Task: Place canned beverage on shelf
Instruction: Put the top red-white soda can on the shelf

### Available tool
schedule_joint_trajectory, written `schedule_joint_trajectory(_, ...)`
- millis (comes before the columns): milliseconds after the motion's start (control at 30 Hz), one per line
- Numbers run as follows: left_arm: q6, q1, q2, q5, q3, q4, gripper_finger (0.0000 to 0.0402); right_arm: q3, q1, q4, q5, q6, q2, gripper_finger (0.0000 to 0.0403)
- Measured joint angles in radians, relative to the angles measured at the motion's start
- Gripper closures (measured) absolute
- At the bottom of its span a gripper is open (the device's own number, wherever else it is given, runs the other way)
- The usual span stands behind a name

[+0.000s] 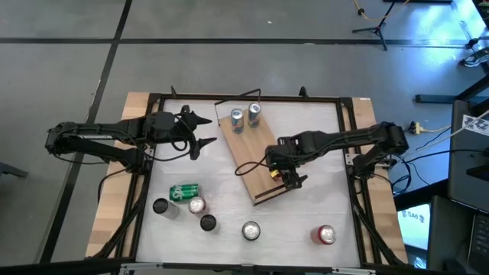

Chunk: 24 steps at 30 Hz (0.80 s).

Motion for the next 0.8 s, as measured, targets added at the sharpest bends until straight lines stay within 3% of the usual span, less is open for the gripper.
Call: schedule_joint_trajectory(800, 0.000, 0.000, 0.000, 0.000, 0.000, 0.000, 0.0090, 0.002, 0.000, 0.011, 0.000, -0.026, 0.030, 0.0097)
